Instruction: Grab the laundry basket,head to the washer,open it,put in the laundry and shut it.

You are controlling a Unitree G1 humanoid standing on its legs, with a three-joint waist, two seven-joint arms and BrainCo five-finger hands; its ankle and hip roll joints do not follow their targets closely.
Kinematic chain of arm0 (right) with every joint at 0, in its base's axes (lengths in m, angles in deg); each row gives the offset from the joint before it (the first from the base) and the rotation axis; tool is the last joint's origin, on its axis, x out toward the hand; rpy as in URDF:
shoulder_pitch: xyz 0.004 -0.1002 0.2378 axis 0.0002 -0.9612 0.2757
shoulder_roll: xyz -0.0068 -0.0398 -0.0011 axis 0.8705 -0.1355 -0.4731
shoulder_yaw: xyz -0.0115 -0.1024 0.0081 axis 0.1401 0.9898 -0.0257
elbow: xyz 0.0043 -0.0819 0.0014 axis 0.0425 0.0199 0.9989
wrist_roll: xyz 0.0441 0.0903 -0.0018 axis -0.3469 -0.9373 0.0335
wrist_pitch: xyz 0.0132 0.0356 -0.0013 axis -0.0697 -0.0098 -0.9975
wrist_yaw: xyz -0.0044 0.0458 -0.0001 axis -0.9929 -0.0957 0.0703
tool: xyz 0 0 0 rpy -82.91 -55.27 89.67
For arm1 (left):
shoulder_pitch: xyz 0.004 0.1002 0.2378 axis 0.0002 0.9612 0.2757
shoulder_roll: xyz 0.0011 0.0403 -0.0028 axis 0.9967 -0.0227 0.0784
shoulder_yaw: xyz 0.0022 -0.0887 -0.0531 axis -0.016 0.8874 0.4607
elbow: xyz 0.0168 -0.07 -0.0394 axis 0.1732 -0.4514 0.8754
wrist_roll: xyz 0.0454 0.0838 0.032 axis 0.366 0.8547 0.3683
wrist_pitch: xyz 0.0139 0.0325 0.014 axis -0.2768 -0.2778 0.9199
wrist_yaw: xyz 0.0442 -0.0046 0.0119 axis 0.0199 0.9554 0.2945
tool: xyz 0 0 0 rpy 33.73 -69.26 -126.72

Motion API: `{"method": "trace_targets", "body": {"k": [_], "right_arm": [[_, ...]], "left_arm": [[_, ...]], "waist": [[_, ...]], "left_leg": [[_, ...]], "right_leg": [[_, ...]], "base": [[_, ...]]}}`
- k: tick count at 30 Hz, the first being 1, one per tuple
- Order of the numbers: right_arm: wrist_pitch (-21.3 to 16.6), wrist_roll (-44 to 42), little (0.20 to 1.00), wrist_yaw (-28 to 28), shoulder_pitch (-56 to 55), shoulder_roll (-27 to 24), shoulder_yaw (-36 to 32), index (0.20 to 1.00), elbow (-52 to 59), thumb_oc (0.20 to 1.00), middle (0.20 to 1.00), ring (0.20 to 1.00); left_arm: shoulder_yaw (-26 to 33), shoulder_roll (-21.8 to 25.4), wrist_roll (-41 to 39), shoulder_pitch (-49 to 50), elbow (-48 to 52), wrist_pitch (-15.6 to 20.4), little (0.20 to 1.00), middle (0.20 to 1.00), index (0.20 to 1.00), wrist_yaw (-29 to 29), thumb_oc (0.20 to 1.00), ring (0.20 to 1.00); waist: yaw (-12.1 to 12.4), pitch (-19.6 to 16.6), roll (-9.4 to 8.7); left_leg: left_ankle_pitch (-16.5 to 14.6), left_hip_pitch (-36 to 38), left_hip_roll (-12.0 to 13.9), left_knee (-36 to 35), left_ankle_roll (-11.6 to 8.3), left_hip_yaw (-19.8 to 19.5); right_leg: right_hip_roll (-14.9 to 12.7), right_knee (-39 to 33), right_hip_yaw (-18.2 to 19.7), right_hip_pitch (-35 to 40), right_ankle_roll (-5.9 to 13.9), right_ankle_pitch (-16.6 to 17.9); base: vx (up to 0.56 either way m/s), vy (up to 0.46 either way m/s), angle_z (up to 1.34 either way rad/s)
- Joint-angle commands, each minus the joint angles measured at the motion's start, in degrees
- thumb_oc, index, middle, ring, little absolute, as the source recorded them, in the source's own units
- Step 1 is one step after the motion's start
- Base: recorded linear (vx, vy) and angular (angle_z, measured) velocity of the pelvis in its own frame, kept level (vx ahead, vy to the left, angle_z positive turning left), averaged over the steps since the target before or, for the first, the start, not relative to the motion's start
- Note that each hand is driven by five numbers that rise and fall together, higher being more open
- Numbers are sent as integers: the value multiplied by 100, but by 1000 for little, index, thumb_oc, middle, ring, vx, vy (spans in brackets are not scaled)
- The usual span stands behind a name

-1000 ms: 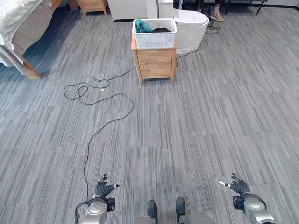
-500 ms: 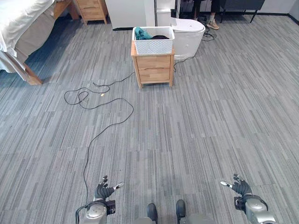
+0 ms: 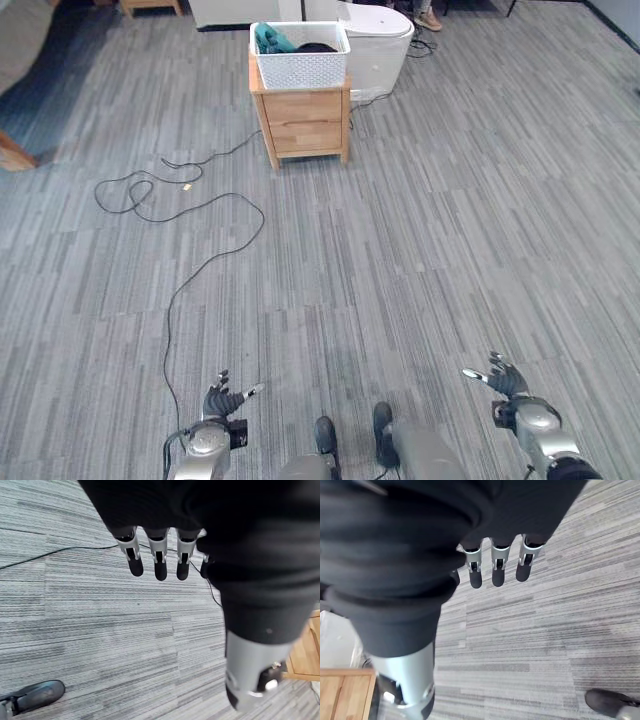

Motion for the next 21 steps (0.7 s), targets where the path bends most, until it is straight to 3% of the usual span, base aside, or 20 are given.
{"method": "trace_targets", "body": {"k": [1,6,7,9,13,15,17,18,19,20,21], "right_arm": [[-166,-93,1000,-105,181,9,3,1000,198,1000,1000,1000],[-142,14,1000,-123,107,-49,15,1000,405,1000,1000,1000],[-163,21,1000,-112,-47,-63,-25,1000,359,1000,1000,1000],[-163,22,1000,-97,-97,-61,-39,1000,332,1000,1000,1000],[-214,-24,1000,-78,-218,-149,-103,1000,333,1000,1000,1000],[-239,-55,1000,-72,-227,-207,-116,1000,349,1000,1000,1000],[-236,-69,1000,-77,-210,-216,-111,1000,308,1000,1000,1000],[-213,-84,1000,-105,-165,-286,-117,1000,212,1000,1000,1000],[-202,-103,1000,-113,-142,-310,-137,1000,152,1000,1000,1000],[-202,-103,1000,-113,-142,-310,-138,1000,152,1000,1000,1000],[-205,-109,1000,-114,-154,-317,-138,1000,159,1000,1000,1000]], "left_arm": [[16,153,-10,28,40,136,1000,1000,1000,155,1000,1000],[-21,53,46,-35,-20,138,1000,1000,1000,171,1000,1000],[-90,12,171,-17,-31,155,1000,1000,1000,128,1000,1000],[-91,-6,178,11,-50,151,1000,1000,1000,113,1000,1000],[-195,-91,155,90,41,136,1000,1000,1000,43,1000,1000],[-248,-77,175,83,93,141,1000,1000,1000,-19,1000,1000],[-269,-76,156,49,87,139,1000,1000,1000,-12,1000,1000],[-359,-98,168,-69,20,132,1000,1000,1000,-27,1000,1000],[-430,-103,210,-131,1,124,1000,1000,1000,-48,1000,1000],[-431,-104,210,-132,1,124,1000,1000,1000,-48,1000,1000],[-449,-62,249,-107,100,115,1000,1000,1000,-72,1000,1000]], "waist": [[-3,25,-44],[-206,85,-10],[-239,9,-1],[-263,-59,32],[-352,-169,172],[-357,-184,183],[-370,-178,143],[-301,-71,66],[-242,-37,-17],[-237,-33,-15],[-156,-3,-69]], "left_leg": [[-1048,283,-97,812,-61,-525],[-1262,816,-150,598,-174,-723],[-1482,1078,-143,622,-278,-831],[-1432,1105,-79,758,-370,-854],[-584,733,287,1916,-850,-786],[-175,457,453,2637,-957,-716],[-15,277,485,2918,-938,-668],[-246,-221,513,3220,-757,-509],[-578,-662,501,2919,-610,-266],[-584,-657,505,2923,-608,-262],[-686,-1069,338,2367,-537,-189]], "right_leg": [[-213,-991,-155,263,370,559],[-212,-1755,-727,-46,442,735],[-261,-1768,-787,89,334,745],[-232,-1681,-775,142,252,726],[-57,-1616,-780,476,-53,528],[68,-1649,-759,694,-217,328],[84,-1677,-720,779,-297,255],[69,-1802,-644,1075,-328,113],[-5,-1965,-623,1288,-256,62],[-2,-1965,-620,1293,-255,61],[-51,-2114,-580,1519,-192,29]], "base": [[258,9,6],[368,-84,21],[443,-173,26],[379,-181,44],[331,-210,59],[281,-194,11],[207,-144,-33],[308,-144,-31],[309,-142,-1],[339,-60,37],[284,-7,38]]}}
